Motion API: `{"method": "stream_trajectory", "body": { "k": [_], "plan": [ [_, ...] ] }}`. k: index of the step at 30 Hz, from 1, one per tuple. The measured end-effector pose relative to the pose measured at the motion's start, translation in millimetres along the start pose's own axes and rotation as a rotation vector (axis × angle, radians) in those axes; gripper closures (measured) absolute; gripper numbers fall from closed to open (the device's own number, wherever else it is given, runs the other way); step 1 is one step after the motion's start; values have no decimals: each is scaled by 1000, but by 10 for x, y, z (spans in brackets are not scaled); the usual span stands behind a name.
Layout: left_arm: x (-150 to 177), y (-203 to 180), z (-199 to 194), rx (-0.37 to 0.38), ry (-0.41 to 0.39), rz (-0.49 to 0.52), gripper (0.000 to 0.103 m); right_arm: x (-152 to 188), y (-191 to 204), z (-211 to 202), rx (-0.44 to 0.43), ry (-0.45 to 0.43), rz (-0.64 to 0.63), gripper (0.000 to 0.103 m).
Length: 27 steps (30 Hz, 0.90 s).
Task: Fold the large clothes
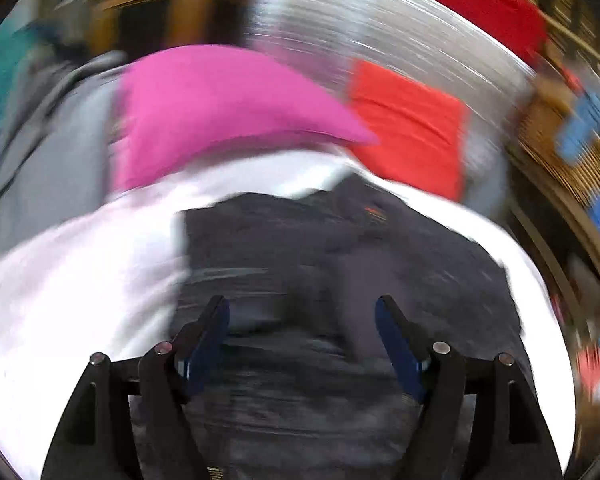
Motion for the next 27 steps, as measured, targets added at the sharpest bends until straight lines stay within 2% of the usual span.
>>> {"method": "stream_trajectory", "body": {
  "k": [3, 6, 8, 11, 13, 15, 17, 20, 21, 22, 23, 25, 26, 27],
  "plan": [
    [27, 544, 123, -85, -9, -168, 27, 28, 29, -11, 25, -9, -38, 19],
    [55, 808, 347, -136, 1, -244, 27, 76, 44, 39, 63, -11, -83, 19],
    [79, 891, 434, -135, 5, -271, 27, 79, 63, 40, 90, -26, -119, 19],
    [172, 986, 563, -93, 16, -333, 27, 33, 126, -8, 141, -42, -186, 19],
    [243, 1025, 656, -83, 13, -359, 27, -102, 190, -35, 224, -70, -283, 19],
    [335, 1073, 750, -67, 5, -368, 27, -309, 256, 52, 327, -77, -433, 19],
    [349, 1056, 749, -57, -38, -340, 25, -524, 305, 226, 402, -76, -571, 19],
    [363, 1038, 728, -46, -67, -329, 23, -807, 258, 632, 508, -30, -767, 19],
    [350, 1042, 756, -38, -68, -335, 23, -882, 172, 794, 536, 12, -790, 20],
    [344, 1055, 758, -29, -72, -342, 23, -936, 100, 902, 535, 51, -768, 21],
    [342, 1057, 754, -25, -78, -342, 22, -997, 13, 1007, 483, 109, -678, 22],
    [343, 1059, 756, -19, -83, -343, 22, -1091, -75, 1089, 298, 186, -383, 22],
    [346, 1067, 754, -15, -86, -346, 22, -1125, -130, 1119, 243, 205, -258, 22],
    [343, 1068, 747, -12, -90, -346, 22, -1145, -189, 1143, 227, 210, -181, 22]
  ]
}}
Point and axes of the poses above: each gripper's, at about its wrist camera, not at the fingertips, and z roughly the way its jaws point, y to its left, x to its underside, the point moved 10 cm from there along z, roughly the way its jaws point, and after that the axes turned 5 degrees about x, right-handed, at the moved point
